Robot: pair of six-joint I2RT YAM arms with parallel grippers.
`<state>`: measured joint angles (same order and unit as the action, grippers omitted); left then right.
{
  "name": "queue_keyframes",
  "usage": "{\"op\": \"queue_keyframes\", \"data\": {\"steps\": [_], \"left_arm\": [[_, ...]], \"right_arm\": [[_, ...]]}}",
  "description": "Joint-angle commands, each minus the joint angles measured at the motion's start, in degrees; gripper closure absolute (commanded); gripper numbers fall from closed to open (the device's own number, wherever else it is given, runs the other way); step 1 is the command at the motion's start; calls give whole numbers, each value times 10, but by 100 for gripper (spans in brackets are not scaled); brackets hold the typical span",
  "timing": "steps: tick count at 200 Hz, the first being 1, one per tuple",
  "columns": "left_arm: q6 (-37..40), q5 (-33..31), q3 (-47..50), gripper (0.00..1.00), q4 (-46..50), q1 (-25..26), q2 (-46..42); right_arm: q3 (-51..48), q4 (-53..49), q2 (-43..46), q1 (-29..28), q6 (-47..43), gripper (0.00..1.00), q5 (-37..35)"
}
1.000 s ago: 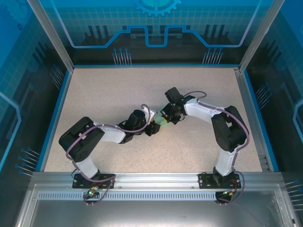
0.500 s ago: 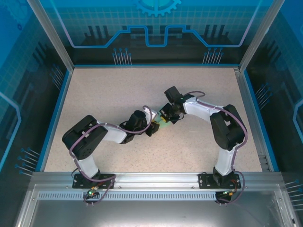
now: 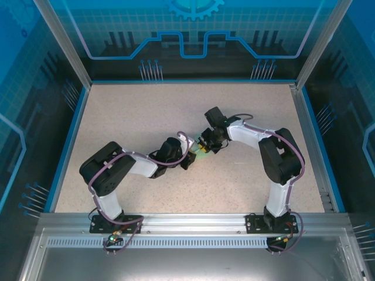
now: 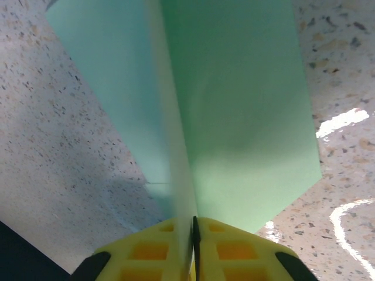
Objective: Fold a paper plane with a square sheet of paper (pick it up from the middle)
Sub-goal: Fourth fold the wing at the center of the table.
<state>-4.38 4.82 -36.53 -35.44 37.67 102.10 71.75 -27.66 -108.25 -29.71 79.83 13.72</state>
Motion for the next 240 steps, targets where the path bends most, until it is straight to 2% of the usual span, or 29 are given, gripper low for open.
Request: {"op": "queue_keyframes", "data": {"steps": [1,12,27,48,80,110,175,240], "left_arm": [[-13,8,-11,91,4,1,11],[-24,17,-13,91,6,1,12],[-44,31,-14,91,6,0,9],[-78,45,-18,91,10,0,7],[-129,47,-17,90,1,0,8],[-153,39,-11,90,-12,0,11],[-167,41,-22,85,8,0,17],[-175,52,-52,77,56,0,17]], "right_arm": [[15,6,7,20,-51,66,30],[5,25,17,27,-79,53,41],[-10,47,32,36,-118,40,53],[-47,98,57,48,-177,33,67],[-106,175,72,59,-233,35,109],[-129,217,56,57,-256,41,142],[-144,233,31,62,-262,43,145],[-140,247,19,63,-252,45,157]]}}
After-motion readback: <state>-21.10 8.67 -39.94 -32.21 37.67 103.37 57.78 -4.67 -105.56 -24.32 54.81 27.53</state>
